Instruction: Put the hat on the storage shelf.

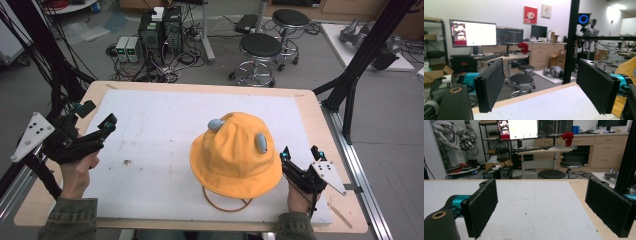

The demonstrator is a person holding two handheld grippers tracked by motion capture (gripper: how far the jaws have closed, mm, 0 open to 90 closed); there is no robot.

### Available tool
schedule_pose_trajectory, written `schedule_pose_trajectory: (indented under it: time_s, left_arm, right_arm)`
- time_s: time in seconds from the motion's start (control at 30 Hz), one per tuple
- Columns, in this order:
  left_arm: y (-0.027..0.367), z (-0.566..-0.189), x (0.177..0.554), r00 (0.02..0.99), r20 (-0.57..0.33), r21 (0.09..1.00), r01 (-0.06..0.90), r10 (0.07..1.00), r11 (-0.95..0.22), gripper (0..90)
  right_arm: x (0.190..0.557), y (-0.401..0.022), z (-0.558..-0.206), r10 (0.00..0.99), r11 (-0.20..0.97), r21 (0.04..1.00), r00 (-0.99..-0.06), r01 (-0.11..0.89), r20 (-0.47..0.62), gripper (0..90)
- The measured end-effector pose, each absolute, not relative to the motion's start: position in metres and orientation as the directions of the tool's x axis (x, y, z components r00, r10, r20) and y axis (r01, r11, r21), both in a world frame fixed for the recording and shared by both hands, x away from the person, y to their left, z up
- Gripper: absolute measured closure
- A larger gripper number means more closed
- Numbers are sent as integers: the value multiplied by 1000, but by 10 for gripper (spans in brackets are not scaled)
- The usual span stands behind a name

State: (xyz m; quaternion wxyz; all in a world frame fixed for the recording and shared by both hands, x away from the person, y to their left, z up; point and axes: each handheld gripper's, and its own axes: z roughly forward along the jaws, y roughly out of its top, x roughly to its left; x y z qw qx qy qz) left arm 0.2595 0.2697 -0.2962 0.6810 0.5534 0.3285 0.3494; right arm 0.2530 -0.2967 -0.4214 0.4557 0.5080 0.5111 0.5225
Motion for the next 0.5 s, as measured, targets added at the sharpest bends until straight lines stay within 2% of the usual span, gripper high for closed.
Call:
schedule_pose_trajectory:
  time_s: [0.5]
  left_arm:
    - [294, -341, 274, 381, -142, 987, -21, 914, 162, 244]
  right_arm:
    - [254, -297, -422, 996, -58, 997, -69, 43, 61, 99]
